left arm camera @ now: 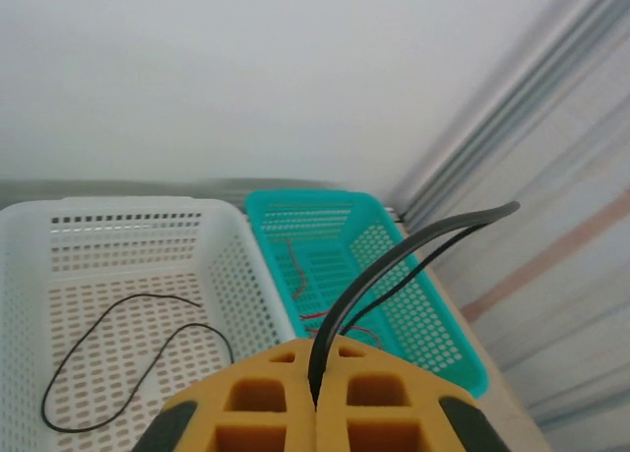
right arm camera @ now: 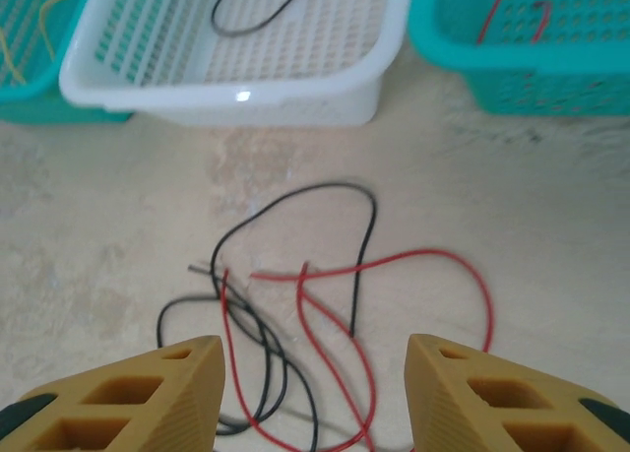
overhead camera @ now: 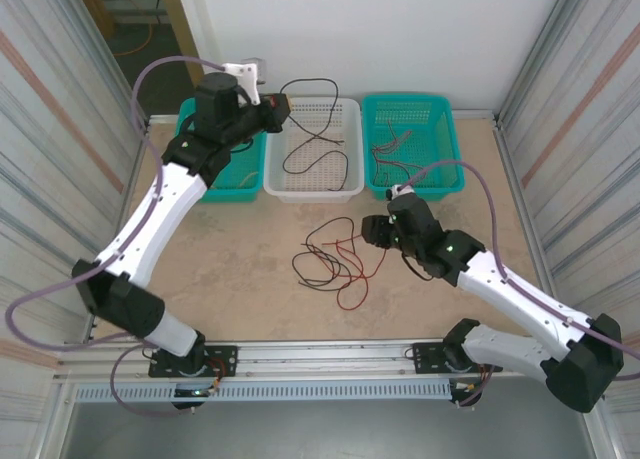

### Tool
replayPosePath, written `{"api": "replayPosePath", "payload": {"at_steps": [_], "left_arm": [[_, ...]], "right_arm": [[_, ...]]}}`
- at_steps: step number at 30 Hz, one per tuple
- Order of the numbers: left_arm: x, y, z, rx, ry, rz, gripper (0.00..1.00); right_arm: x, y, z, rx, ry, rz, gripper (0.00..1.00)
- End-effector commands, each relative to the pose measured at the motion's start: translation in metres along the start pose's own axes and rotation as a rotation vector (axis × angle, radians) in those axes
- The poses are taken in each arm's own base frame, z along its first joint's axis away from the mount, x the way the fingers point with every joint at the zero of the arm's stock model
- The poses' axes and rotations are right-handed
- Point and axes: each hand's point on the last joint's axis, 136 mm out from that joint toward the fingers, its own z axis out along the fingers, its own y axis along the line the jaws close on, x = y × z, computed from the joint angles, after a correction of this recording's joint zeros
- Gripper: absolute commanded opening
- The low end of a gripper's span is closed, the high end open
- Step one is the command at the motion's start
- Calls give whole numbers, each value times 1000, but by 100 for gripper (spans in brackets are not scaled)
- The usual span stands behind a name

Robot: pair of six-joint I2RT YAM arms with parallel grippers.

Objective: Untangle the cables

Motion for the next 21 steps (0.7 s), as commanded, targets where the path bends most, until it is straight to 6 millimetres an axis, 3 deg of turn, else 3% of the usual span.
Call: {"api": "replayPosePath", "payload": {"at_steps": [1, 3, 4, 6, 9, 13, 18, 21], "left_arm": [[-17, 16, 16, -76, -32, -6, 21], [-7, 24, 33, -96, 3, -8, 50], [-1, 29, 41, -109, 19, -11, 59], [8, 39, 51, -137, 50, -20, 65], [17, 45, 54, -157, 73, -25, 65], [19, 43, 39, -147, 65, -28, 64], [30, 25, 7, -77, 82, -44, 60], [51, 11, -15, -18, 101, -22, 57]], "right_arm": [[-3, -21, -9, 107, 17, 24, 53], [-2, -19, -8, 109, 36, 19, 55], [-1, -19, -6, 110, 47, 17, 56], [1, -17, -4, 109, 66, 12, 56], [2, -14, -2, 109, 82, 2, 57], [5, -16, 3, 122, 100, -11, 59], [19, -20, 18, 158, 184, -27, 59], [36, -18, 32, 152, 261, -33, 57]]}}
